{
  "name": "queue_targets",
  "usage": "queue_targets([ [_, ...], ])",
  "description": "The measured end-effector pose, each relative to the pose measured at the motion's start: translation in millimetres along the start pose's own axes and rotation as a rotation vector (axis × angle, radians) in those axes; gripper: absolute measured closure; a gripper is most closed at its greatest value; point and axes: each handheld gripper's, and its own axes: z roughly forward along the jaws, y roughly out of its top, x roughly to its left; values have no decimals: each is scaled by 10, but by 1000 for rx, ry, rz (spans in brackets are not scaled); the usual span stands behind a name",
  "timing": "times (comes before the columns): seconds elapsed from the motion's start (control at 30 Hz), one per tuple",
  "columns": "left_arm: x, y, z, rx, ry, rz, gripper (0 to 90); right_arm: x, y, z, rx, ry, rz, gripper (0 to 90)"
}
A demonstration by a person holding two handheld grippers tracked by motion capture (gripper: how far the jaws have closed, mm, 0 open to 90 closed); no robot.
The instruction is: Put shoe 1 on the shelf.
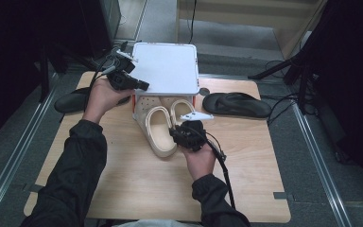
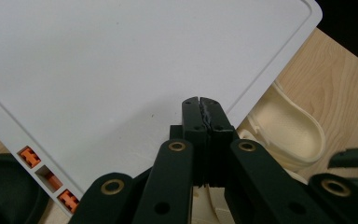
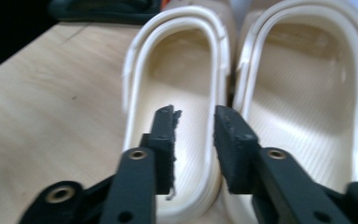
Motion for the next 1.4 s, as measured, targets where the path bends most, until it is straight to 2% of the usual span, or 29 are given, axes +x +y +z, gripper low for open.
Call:
queue_targets([
  [0.13,1,-1,3,-2,-3,1,900,36,-205,-73,-7,35,-7,851],
  [0.2,2,-2,3,-1,-5,5,900,35,-326,-72,-14,66,11,900],
  [0.27,1,-4,4,-4,-5,4,900,39,-438,-62,-14,71,20,900],
  [0.37,8,-5,-2,-2,-5,4,900,49,-566,-30,16,87,30,900],
  [0.67,12,-8,-3,-3,-7,0,900,135,-758,101,110,123,-14,900],
  [0.8,9,-6,-3,-1,-7,0,900,128,-764,177,127,104,-19,900],
  [0.93,10,-7,-2,-2,-7,-2,900,115,-710,243,126,114,0,900],
  [1.17,9,-6,-2,-1,-7,-1,900,228,-588,337,125,115,-1,900],
  [1.3,7,-7,-1,-2,-5,-1,900,280,-503,397,122,100,-23,900],
  [1.4,7,-6,-1,-1,-7,-1,900,295,-423,447,119,101,-10,900],
])
